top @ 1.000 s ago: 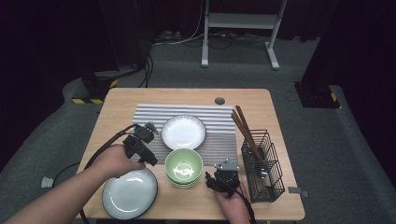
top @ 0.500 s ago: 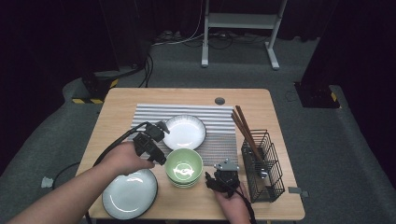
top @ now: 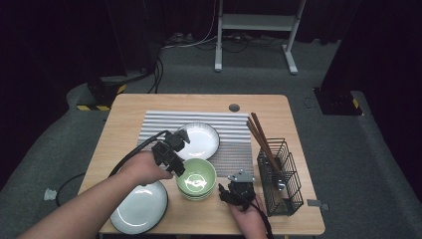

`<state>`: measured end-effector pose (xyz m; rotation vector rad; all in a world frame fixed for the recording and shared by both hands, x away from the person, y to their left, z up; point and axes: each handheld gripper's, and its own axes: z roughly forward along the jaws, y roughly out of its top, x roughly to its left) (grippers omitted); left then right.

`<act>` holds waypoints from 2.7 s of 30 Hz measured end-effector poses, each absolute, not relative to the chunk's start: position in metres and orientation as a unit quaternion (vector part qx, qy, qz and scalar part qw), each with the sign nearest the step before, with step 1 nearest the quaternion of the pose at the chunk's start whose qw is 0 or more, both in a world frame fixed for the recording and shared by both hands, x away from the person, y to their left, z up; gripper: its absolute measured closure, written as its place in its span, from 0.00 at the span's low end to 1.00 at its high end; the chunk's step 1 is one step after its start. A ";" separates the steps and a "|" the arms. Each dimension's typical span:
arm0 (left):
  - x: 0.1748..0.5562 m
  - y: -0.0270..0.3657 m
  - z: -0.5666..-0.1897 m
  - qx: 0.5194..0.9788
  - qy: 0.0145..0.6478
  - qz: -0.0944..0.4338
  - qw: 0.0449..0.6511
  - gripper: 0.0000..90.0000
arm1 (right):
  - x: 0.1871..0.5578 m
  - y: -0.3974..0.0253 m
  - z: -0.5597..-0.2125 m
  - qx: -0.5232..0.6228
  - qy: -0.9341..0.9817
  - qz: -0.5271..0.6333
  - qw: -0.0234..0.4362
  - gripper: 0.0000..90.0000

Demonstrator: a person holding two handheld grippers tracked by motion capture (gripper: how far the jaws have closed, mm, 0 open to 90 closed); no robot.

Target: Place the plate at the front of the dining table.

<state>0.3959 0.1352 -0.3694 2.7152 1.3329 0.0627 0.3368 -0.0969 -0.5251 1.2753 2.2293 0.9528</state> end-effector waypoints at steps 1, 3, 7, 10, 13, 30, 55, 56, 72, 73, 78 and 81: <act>0.396 0.135 -0.370 0.896 0.439 0.020 0.058 0.45 | 0.337 -0.097 -0.525 0.456 0.797 0.341 0.200 0.33; 0.396 0.134 -0.370 0.896 0.439 0.018 0.059 0.45 | 0.337 -0.097 -0.525 0.456 0.797 0.341 0.200 0.33; 0.398 0.130 -0.373 0.896 0.440 0.015 0.060 0.46 | 0.337 -0.097 -0.525 0.456 0.797 0.341 0.200 0.33; 0.398 0.127 -0.374 0.896 0.440 0.015 0.057 0.48 | 0.337 -0.097 -0.525 0.456 0.797 0.341 0.200 0.33; 0.398 0.126 -0.377 0.897 0.438 0.018 0.050 0.52 | 0.337 -0.097 -0.525 0.457 0.797 0.340 0.200 0.33; 0.405 0.119 -0.386 0.889 0.456 0.019 0.043 0.82 | 0.337 -0.097 -0.525 0.452 0.800 0.341 0.198 0.33; 0.404 0.115 -0.393 0.888 0.459 0.029 0.026 0.86 | 0.337 -0.097 -0.525 0.450 0.801 0.342 0.198 0.33; 0.404 0.115 -0.394 0.888 0.459 0.031 0.025 0.86 | 0.337 -0.097 -0.525 0.450 0.801 0.342 0.197 0.33; 0.405 0.117 -0.397 0.884 0.464 0.026 0.036 0.86 | 0.337 -0.097 -0.525 0.450 0.801 0.342 0.197 0.33; 0.405 0.118 -0.397 0.884 0.465 0.026 0.038 0.87 | 0.337 -0.097 -0.525 0.450 0.801 0.342 0.197 0.33; 0.407 0.121 -0.393 0.880 0.473 0.015 0.051 0.90 | 0.337 -0.097 -0.525 0.450 0.801 0.342 0.197 0.33; 0.407 0.123 -0.390 0.877 0.476 0.013 0.058 0.92 | 0.337 -0.097 -0.525 0.449 0.802 0.342 0.197 0.33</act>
